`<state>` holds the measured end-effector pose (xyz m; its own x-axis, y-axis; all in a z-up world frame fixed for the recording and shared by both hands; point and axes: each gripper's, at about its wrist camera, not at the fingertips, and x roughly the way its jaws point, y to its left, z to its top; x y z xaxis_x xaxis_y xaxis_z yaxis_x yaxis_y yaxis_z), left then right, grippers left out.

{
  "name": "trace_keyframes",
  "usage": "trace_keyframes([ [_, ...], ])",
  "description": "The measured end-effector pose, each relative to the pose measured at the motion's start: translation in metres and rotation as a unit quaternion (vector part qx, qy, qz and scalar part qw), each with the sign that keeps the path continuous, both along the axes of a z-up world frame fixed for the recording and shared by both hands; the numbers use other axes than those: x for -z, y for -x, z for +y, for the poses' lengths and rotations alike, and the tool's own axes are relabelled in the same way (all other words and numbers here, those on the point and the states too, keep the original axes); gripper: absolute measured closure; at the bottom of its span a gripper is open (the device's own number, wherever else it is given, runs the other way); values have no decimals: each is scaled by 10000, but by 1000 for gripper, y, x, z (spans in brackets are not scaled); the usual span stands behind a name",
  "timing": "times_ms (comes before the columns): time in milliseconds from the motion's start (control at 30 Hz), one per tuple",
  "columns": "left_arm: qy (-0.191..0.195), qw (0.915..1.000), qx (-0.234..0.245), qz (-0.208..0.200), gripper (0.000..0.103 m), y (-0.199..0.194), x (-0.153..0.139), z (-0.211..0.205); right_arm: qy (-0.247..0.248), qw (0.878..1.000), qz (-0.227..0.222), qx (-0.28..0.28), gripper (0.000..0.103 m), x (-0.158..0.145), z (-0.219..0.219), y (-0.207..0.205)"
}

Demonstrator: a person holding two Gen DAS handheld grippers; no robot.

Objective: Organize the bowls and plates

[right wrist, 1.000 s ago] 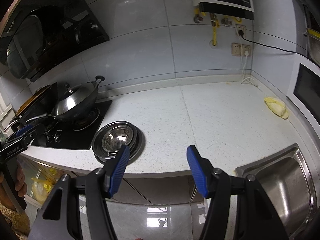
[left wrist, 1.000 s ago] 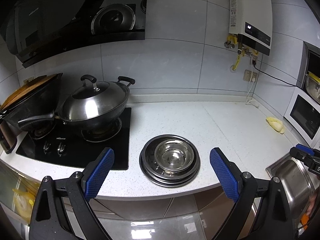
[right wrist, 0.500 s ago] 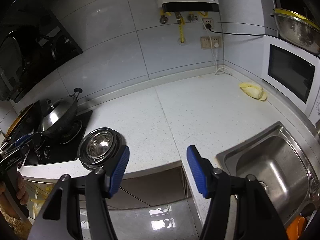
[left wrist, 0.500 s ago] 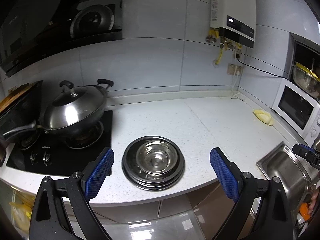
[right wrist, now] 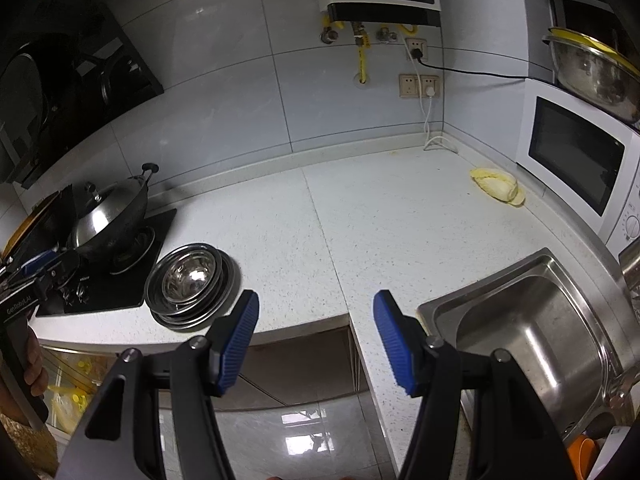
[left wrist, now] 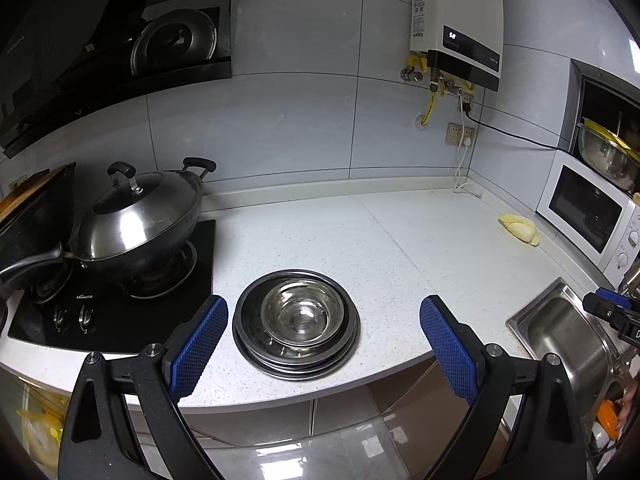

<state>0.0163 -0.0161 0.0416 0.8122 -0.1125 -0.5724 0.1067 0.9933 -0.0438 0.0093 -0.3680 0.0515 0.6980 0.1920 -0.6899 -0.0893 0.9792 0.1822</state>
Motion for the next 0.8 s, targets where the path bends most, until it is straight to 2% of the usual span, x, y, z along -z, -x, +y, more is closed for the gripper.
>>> trace_keyframes([
  [433,11,9999,-123,8,9,7,1,-1,552,9972,40,-495,45,2,15,5],
  [800,-70,9991,-424,-37,9,24,-2,4,558,9942,-150,-902,45,-1,20,8],
])
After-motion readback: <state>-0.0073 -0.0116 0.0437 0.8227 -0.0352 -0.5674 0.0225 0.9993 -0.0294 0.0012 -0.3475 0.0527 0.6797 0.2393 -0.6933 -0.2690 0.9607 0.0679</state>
